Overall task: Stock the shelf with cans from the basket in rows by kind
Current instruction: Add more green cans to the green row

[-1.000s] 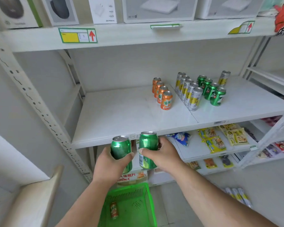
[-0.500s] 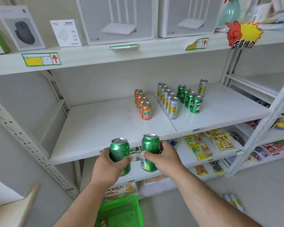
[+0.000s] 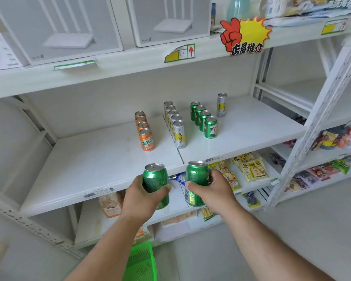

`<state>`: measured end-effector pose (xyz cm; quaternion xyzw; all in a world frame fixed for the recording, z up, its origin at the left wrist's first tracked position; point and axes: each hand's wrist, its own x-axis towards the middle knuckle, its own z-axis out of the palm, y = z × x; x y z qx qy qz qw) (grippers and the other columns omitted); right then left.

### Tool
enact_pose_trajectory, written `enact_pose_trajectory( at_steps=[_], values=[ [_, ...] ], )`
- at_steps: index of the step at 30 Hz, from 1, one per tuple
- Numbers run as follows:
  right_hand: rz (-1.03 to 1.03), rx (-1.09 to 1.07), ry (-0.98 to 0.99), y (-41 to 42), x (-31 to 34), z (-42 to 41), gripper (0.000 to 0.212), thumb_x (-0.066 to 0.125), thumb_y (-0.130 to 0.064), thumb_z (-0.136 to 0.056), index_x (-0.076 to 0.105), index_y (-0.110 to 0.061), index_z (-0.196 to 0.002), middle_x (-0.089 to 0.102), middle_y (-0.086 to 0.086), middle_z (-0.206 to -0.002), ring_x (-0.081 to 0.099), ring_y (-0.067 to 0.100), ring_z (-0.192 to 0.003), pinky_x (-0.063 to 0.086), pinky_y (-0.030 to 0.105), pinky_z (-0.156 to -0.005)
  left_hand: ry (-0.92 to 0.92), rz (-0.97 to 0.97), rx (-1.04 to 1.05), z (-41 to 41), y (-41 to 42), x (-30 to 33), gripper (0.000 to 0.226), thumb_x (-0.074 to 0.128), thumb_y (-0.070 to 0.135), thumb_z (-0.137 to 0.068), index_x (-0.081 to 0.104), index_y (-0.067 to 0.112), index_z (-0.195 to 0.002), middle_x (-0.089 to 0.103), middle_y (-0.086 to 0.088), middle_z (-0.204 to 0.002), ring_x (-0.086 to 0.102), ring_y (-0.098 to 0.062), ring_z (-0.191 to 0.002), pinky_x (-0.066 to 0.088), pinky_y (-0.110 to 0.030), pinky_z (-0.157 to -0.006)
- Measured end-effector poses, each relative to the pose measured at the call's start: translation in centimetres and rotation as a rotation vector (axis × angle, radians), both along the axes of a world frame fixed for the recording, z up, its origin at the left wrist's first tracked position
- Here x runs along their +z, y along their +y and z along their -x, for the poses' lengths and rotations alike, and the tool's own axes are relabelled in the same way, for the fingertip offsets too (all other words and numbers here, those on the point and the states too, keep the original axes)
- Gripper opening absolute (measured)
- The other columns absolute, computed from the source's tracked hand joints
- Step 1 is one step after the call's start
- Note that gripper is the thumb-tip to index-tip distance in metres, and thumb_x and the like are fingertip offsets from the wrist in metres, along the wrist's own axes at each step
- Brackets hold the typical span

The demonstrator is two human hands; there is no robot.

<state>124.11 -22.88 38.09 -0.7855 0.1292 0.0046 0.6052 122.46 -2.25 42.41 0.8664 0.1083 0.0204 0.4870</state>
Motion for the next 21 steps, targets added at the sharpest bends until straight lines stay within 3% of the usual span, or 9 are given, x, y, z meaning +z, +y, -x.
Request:
enact_pose_trajectory(
  at_steps=[5,9,13,16,21],
  values=[
    [-0.030,-0.050,0.013,-3.4,-0.5,-0.7,0.043,0.089,-0.040,-0.066,0.066,-0.028,-0.100,0.073,-0.009,-0.095,0.072,0.008,-0.088,0.062,0.036,-0.079,0.009,-0.007,-0.060,-1.7,-3.5,-0.1,0.039,0.085,0.040,-0.075,0.057,0.026,-0.098,0.065,0.010,-0.090,0.061,-0.003,-0.080,0.043,-0.019,-0.059],
    [-0.025,-0.087,0.023,-4.7,-1.2,-2.0,0.049,0.088,-0.047,-0.060,0.066,-0.029,-0.100,0.074,-0.009,-0.094,0.073,0.007,-0.087,0.063,0.038,-0.079,0.024,-0.021,-0.098,-3.6,-4.8,-1.1,0.038,0.085,0.041,-0.074,0.057,0.028,-0.096,0.066,0.009,-0.091,0.062,-0.005,-0.082,0.046,-0.021,-0.062],
    [-0.006,-0.115,0.019,-5.7,-0.9,-3.9,0.044,0.091,-0.040,-0.067,0.064,-0.027,-0.099,0.073,-0.008,-0.095,0.071,0.008,-0.089,0.057,0.030,-0.073,0.023,-0.010,-0.119,-6.6,-5.5,-2.0,0.039,0.085,0.042,-0.072,0.057,0.028,-0.095,0.067,0.008,-0.090,0.064,-0.008,-0.081,0.050,-0.026,-0.065],
    [0.016,-0.143,0.008,-6.2,-0.4,-5.8,0.045,0.091,-0.040,-0.066,0.065,-0.028,-0.101,0.072,-0.009,-0.097,0.071,0.008,-0.090,0.060,0.034,-0.079,0.007,0.023,-0.152,-9.2,-5.8,-2.6,0.041,0.085,0.043,-0.071,0.058,0.028,-0.098,0.067,0.009,-0.091,0.064,-0.008,-0.082,0.050,-0.026,-0.065],
    [0.045,-0.178,-0.001,-6.7,0.2,-8.9,0.044,0.091,-0.037,-0.069,0.063,-0.028,-0.103,0.070,-0.007,-0.102,0.069,0.010,-0.093,0.057,0.030,-0.075,-0.007,0.078,-0.209,-13.2,-6.4,-3.4,0.045,0.085,0.044,-0.071,0.058,0.028,-0.104,0.067,0.011,-0.093,0.065,-0.006,-0.083,0.050,-0.023,-0.065]
  ],
)
